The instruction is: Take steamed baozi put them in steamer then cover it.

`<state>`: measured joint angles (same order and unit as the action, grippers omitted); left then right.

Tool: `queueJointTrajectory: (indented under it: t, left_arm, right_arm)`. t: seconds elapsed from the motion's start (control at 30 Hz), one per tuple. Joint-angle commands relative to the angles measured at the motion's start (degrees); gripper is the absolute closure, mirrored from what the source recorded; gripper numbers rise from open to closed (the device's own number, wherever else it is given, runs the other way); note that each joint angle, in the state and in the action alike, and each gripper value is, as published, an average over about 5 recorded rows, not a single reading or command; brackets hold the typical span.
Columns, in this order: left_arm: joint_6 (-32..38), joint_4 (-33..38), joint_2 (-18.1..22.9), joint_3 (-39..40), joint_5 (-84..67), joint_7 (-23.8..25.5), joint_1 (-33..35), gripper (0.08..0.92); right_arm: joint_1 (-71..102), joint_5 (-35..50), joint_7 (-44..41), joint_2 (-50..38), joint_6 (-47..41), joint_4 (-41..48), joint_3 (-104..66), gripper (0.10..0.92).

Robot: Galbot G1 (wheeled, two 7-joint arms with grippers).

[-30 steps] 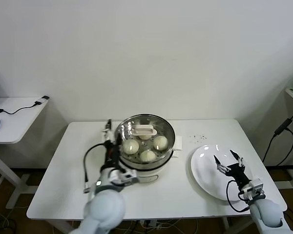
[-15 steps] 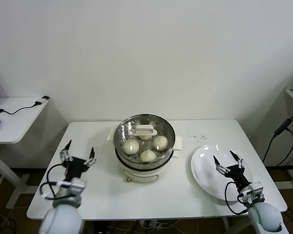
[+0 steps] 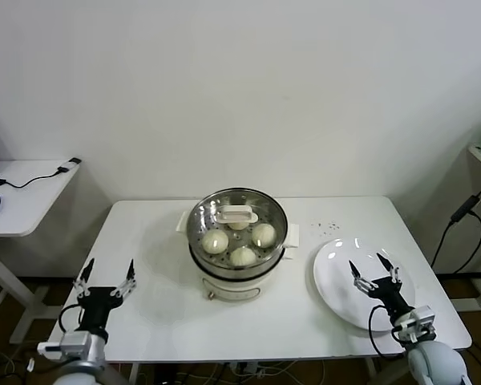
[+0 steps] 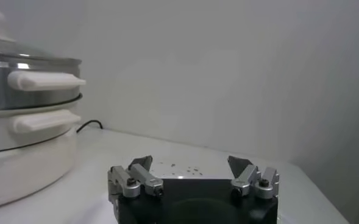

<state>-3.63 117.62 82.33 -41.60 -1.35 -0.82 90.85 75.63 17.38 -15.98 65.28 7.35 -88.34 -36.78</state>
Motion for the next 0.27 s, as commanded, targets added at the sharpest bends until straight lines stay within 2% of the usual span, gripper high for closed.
queueJointTrajectory:
  t: [0.03, 0.27]
  left_arm:
    - [6.92, -1.10, 1.95, -3.96, -7.23, 1.85, 3.04, 0.177]
    - [6.70, -0.94, 1.87, -3.98, -7.06, 2.21, 2.90, 0.177]
  right_arm:
    - [0.87, 0.97, -0.22, 0.42, -0.41, -1.31, -0.34, 0.203]
    - [1.00, 1.00, -0.39, 0.33, -0.36, -1.27, -0.73, 0.203]
